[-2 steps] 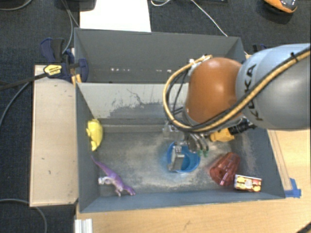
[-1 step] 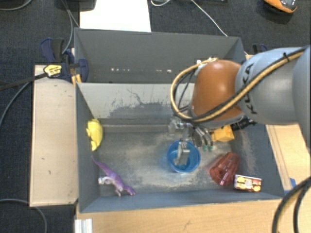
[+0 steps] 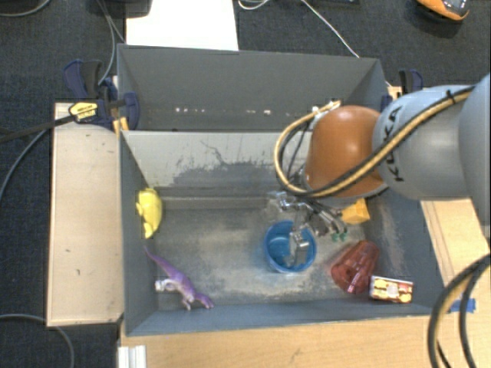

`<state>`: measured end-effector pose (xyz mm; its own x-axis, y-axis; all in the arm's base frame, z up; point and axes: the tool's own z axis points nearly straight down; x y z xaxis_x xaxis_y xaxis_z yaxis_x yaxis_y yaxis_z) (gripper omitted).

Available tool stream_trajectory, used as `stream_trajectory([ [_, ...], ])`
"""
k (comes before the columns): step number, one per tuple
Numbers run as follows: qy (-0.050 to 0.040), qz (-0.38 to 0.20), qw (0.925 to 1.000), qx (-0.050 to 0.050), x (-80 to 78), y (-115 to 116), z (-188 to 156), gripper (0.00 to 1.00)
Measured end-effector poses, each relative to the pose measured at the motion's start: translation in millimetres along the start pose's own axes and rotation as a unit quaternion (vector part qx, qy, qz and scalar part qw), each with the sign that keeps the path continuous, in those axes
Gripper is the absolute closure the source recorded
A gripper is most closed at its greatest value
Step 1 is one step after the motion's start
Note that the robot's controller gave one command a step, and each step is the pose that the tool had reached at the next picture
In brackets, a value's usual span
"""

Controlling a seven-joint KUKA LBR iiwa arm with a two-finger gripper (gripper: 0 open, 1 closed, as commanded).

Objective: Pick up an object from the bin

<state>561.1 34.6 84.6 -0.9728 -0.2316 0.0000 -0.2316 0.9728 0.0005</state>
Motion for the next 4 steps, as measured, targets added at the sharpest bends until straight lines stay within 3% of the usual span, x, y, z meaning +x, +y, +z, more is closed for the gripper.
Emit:
stream_trajectory([
  [1,-0.0027,0.002,1.0000,0.000,6.9,-6,10,0.00],
  [2,-0.0030,-0.016,0.9999,0.000,-3.3,-3,12,0.00],
  [3,-0.0039,0.003,1.0000,0.000,6.1,-6,9,1.00],
  [4,-0.0039,0.003,1.0000,0.000,6.1,-6,9,1.00],
])
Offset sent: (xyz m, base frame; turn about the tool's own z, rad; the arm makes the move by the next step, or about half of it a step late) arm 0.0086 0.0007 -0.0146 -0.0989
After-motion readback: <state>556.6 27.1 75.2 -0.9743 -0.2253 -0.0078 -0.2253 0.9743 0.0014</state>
